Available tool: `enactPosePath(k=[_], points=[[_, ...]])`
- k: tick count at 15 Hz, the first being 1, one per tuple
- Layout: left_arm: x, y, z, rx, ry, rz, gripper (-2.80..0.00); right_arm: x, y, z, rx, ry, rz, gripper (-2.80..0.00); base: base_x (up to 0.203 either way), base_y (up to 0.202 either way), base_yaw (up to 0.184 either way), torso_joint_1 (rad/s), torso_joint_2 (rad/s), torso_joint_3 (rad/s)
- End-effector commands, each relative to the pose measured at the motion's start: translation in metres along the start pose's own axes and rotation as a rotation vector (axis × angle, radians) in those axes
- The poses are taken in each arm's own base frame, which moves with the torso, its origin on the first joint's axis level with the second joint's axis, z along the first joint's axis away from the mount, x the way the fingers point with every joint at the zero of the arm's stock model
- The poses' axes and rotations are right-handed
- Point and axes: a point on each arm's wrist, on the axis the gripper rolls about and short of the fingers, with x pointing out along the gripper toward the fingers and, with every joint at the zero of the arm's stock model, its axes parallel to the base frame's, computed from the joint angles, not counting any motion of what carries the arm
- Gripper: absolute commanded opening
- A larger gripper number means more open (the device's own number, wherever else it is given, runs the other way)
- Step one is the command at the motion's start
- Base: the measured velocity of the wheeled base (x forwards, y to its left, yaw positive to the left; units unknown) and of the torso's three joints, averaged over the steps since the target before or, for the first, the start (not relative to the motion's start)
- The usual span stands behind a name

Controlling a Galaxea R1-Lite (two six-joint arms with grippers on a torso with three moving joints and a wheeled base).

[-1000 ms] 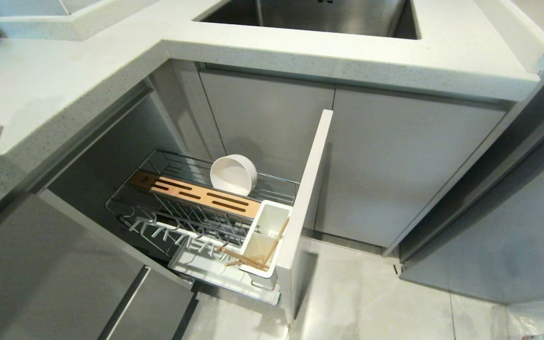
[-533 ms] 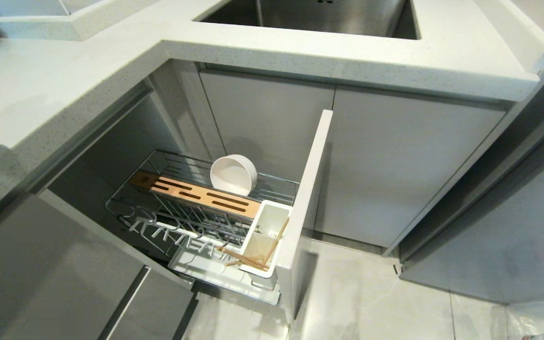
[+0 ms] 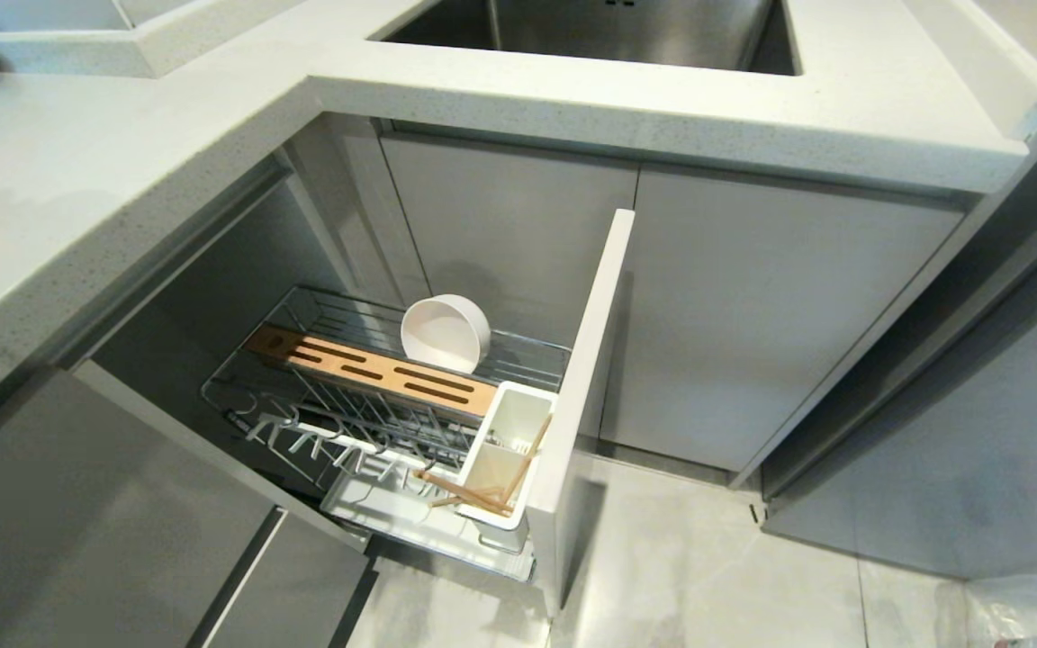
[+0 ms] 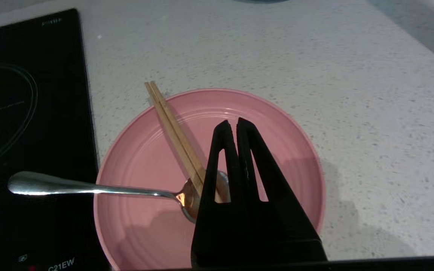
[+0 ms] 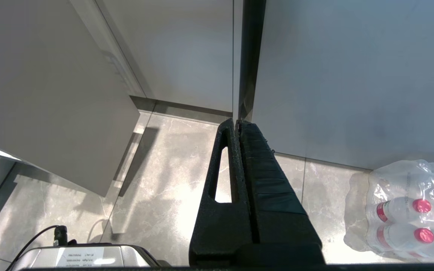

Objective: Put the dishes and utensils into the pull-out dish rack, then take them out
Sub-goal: Pick up the chopsticks and place it in the cupboard

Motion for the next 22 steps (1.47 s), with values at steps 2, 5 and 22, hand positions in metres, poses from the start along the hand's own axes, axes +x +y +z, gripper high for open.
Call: enactPosePath(k=[2,5,22], points=[[0.012,0.004,-0.001,-0.022,0.017,0.013,-2.80,0.000,0.000,0.000,0.001,0.001,0.000,-2.80,0.000,0.000,0.000,0.000,0.00,0.000],[0.021,0.004,0.000,-0.087,0.039,0.034,-2.80,0.000,0.000,0.000,0.001,0.001,0.000,-2.80,0.000,0.000,0.000,0.000,0.00,0.000],[0.056,0.017,-0.020,-0.266,0.171,0.034,0.00,0.000,0.000,0.000,0.001,0.001,0.000,-2.80,0.000,0.000,0.000,0.000,0.00,0.000]])
